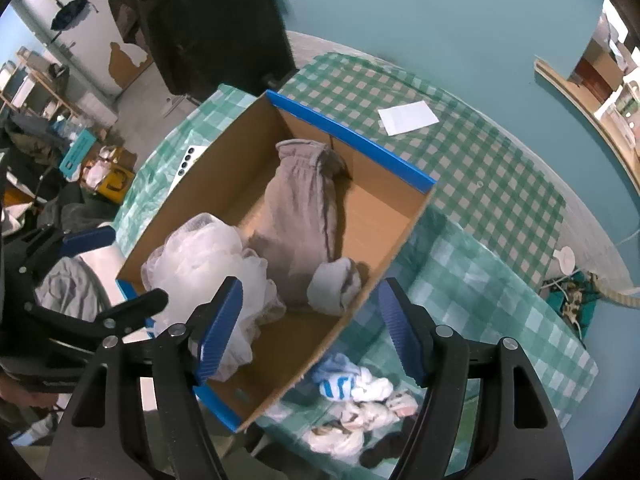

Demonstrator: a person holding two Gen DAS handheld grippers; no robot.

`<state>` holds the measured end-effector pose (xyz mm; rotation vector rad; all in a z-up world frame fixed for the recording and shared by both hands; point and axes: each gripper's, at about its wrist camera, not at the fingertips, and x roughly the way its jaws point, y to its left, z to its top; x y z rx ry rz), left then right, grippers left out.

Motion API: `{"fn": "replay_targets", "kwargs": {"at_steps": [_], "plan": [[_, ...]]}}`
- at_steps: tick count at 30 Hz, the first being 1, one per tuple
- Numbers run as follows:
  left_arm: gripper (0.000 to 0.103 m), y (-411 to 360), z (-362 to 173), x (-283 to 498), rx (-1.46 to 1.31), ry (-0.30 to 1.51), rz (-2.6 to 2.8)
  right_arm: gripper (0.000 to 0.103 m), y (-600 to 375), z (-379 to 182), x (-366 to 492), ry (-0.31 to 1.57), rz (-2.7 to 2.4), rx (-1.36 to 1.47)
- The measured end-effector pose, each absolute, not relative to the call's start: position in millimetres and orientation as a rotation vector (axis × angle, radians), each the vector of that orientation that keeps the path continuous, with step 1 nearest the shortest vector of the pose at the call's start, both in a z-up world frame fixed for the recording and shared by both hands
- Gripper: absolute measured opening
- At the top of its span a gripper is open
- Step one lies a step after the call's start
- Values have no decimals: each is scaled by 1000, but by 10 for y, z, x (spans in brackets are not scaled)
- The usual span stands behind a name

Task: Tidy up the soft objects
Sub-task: 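Lower the loofah and grey sock into the box and open both grippers, then withdraw both grippers from the box toward the items on the table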

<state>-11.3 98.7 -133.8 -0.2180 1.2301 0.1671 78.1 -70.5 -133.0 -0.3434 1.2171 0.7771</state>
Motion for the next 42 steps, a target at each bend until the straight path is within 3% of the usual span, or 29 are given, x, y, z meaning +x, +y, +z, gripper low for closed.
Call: {"fn": "replay_targets", "kwargs": {"at_steps": [17,42], "plan": [[90,290,-1212,-163,-175,1231,78,72,-1609,-1199,695,1229,659,-263],[90,-957,-1411,-11,-61,1306,-39,72,-3079,-1444,715,1302,494,-159]]}}
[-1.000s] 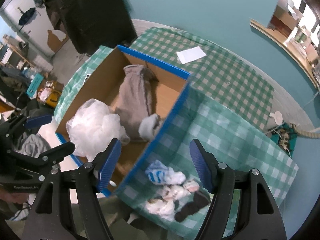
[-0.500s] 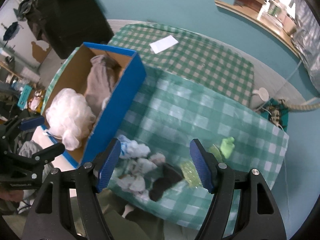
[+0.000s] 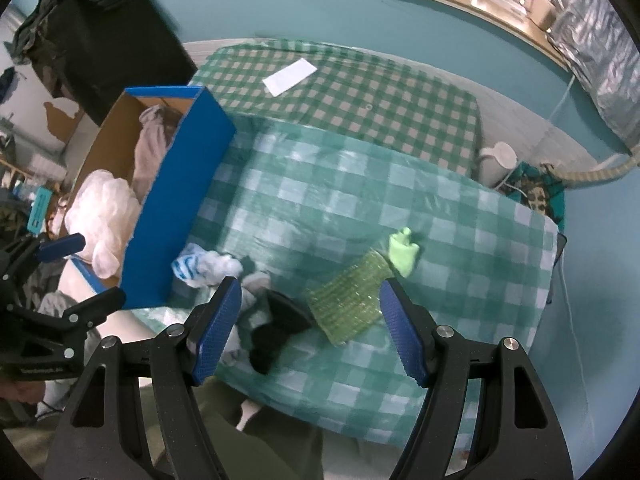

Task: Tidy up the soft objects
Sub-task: 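Withdraw both grippers from the box toward the items on the table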

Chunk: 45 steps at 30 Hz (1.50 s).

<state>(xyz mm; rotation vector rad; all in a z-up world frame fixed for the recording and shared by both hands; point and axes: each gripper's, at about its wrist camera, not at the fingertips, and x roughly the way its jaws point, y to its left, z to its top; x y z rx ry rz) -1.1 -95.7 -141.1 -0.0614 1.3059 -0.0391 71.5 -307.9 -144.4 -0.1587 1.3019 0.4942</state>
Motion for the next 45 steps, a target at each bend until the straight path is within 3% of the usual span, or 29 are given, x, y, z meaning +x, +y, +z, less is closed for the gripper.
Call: {"fn": "replay_targets", "kwargs": {"at_steps": [18,34,45], "plan": [[90,-1279,-1813,27,-39,1396,-21,75,-3557,-1756,762,1360,460,-150],[90,-1298,-2339,-109,-53,1510,41,75,-3549,-2175,732,1442,487,-186],[90,-1221,-2376,-262,-97,1501,49,75,-3318,-2479,561,1482,527,-208]]}}
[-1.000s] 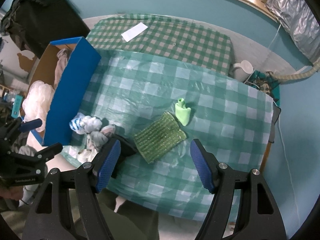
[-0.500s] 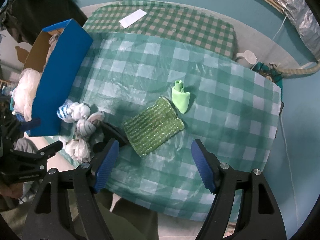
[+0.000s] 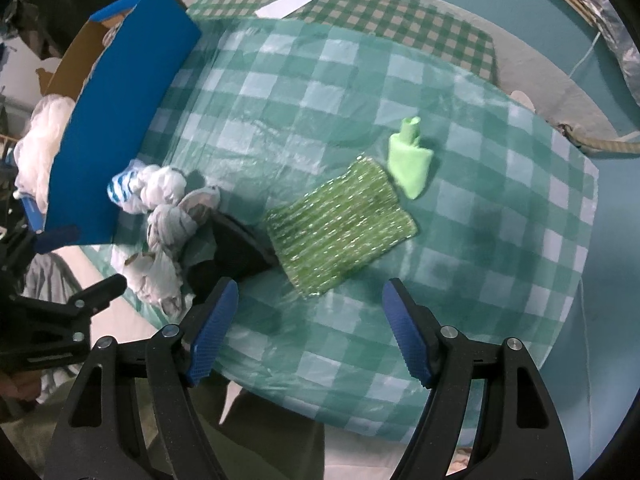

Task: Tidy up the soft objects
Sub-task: 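Withdraw both grippers from the box toward the items on the table, then grasp the green glittery scrubber with the right gripper while the left gripper grasps the white bag bundle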

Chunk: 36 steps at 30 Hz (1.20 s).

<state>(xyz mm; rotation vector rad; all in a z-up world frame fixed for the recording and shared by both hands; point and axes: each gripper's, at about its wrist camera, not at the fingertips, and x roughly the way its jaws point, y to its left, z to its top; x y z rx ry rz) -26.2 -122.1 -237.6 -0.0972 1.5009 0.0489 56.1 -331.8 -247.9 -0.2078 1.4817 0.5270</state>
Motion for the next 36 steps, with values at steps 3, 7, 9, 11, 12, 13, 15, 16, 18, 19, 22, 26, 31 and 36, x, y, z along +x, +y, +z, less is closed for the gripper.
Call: {"fn": "replay_targets", "kwargs": {"at_steps": [3,7,9,11,12,13,15,16,18,19,22,26,31,36], "plan": [[90,-1163,-2371,-320,-118,1498,57,75,-3272,-2522,521,1487,532,-210],[90,-1140,-2385,-356,-123,1509,60,75,-3253,-2575,489,1494,532,-202],[90,-1160,-2387,-356,-122,1507,60,75,-3261,-2601,486,1497,528,-197],[90,-1196,-2408,-334,-117,1508,59,75,-3275,-2623,495,1498,518,-198],[90,-1230,-2423,-311,-111,1509,56,75,-3285,-2634,504,1499,510,-198],[90,-1256,-2435,-293,-106,1509,55,75,-3296,-2652,517,1500,501,-199],[90,-1307,-2445,-256,-102,1503,52,76,-3318,-2687,543,1501,488,-202],[90,-1334,-2451,-234,-102,1500,52,76,-3329,-2710,561,1502,481,-204],[90,-1365,-2475,-188,-107,1498,59,76,-3340,-2748,598,1498,473,-209],[90,-1377,-2491,-169,-108,1500,61,76,-3340,-2767,618,1494,474,-214],[90,-1426,-2567,-110,-99,1508,63,76,-3331,-2832,676,1493,478,-243],[90,-1449,-2677,-50,-88,1523,84,76,-3300,-2919,737,1484,490,-300],[90,-1392,-2770,-11,-109,1531,109,76,-3244,-3003,793,1470,528,-347],[90,-1355,-2928,20,-111,1553,122,76,-3165,-3086,826,1460,557,-390]]}}
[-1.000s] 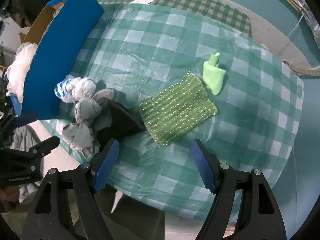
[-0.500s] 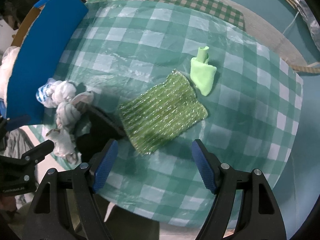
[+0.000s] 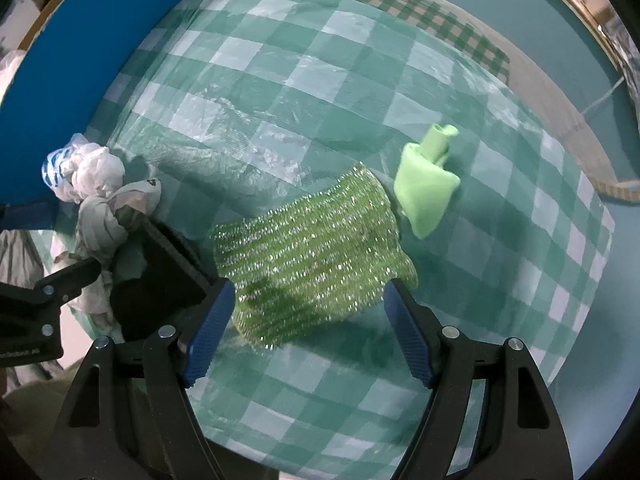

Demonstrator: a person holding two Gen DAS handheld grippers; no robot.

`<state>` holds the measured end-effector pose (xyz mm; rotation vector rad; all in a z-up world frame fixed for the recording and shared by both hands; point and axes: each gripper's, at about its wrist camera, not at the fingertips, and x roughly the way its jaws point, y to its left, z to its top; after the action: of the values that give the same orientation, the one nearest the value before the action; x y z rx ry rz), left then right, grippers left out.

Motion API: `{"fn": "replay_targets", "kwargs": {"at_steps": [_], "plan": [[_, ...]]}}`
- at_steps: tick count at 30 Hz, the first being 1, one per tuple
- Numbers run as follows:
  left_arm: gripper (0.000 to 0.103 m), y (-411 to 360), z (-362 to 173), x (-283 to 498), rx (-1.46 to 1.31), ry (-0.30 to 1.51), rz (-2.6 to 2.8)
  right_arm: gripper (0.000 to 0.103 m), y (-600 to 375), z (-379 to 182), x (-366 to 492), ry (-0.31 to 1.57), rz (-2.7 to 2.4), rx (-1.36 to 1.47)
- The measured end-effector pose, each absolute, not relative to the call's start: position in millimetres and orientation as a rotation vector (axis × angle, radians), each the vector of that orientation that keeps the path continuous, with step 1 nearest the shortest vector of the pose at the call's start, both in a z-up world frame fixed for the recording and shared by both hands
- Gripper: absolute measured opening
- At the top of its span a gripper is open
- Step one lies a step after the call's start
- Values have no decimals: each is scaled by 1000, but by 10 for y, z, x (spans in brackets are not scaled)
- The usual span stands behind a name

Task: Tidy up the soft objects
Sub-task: 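Grasp the green glittery scrubber with the right gripper while the left gripper grasps the white bag bundle, then lift the green scrubber with the right gripper while the left gripper lifts the bag bundle toward the box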

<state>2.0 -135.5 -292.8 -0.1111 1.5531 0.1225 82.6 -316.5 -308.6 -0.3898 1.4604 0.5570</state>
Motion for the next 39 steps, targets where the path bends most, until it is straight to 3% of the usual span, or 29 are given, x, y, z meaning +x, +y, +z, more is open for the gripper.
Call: {"fn": "replay_targets", "kwargs": {"at_steps": [13,15,17,18,20,26,39], "plan": [[90,-1410,-3269,282,-142,1603,124,77,-3018,-3271,796,1449,572,-497],[87,-1446,-3268,314,-124,1594,116,77,-3005,-3269,778,1447,571,-503],[76,-1489,-3246,350,-98,1580,101,77,-3003,-3256,759,1445,577,-504],[72,-1512,-3229,361,-87,1576,92,75,-3003,-3244,749,1445,582,-504],[52,-1558,-3195,369,-75,1572,79,67,-3004,-3230,740,1442,596,-506],[49,-1655,-3170,376,-28,1580,47,23,-2937,-3147,647,1429,631,-511],[48,-1418,-2641,74,-72,1484,12,20,-3086,-2787,612,1418,634,-377]]}}
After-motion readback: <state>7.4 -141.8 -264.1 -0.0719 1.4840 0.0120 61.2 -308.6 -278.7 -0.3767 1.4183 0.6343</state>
